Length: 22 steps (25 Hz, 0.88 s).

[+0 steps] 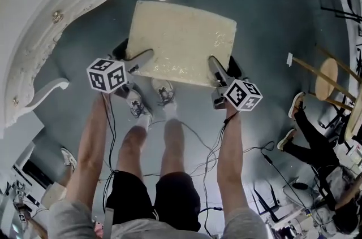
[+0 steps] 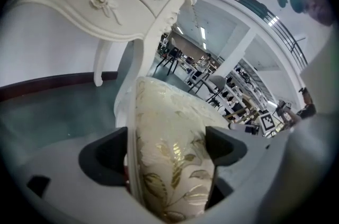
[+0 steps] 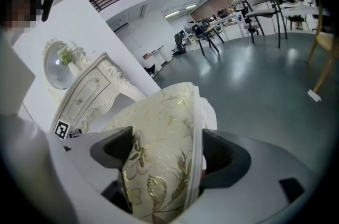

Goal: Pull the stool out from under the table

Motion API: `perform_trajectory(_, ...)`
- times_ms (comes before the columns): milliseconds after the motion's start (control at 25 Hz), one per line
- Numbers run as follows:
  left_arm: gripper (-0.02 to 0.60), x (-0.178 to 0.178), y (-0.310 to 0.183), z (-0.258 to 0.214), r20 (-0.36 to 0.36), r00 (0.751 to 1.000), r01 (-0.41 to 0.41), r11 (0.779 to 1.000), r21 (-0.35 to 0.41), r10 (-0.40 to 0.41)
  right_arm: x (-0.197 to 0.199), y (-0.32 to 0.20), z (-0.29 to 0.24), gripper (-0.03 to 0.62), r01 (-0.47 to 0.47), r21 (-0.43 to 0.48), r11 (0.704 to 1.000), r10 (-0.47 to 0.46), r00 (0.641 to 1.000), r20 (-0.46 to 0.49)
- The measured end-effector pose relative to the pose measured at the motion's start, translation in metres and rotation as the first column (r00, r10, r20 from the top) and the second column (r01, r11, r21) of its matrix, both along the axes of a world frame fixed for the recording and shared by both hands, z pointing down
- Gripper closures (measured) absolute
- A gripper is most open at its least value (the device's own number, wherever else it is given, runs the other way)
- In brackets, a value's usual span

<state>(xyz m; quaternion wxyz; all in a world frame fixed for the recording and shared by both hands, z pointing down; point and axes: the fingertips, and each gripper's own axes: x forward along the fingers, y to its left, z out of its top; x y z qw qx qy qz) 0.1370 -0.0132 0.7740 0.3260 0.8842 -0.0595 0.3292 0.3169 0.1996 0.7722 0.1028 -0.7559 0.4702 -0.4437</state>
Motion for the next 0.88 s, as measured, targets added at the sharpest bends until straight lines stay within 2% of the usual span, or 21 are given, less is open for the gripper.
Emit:
perform_trajectory(320, 0.123, 0.02, 0.018, 0.034, 0.026, 0.998, -0.054, 0.999, 0.003, 0.054, 0.008, 0.027, 0.038, 0.18, -0.054, 0.003, 0.999, 0.054, 0.998, 0.018)
perform_trajectory(880, 0.123, -0.022, 0.047, 0.064, 0.08, 0.994, -0.064, 0.996, -0.066, 0.069, -0.033, 0.05, 0.06, 0.18, -0.036, -0.017, 0.999, 0.037, 0.998, 0.048)
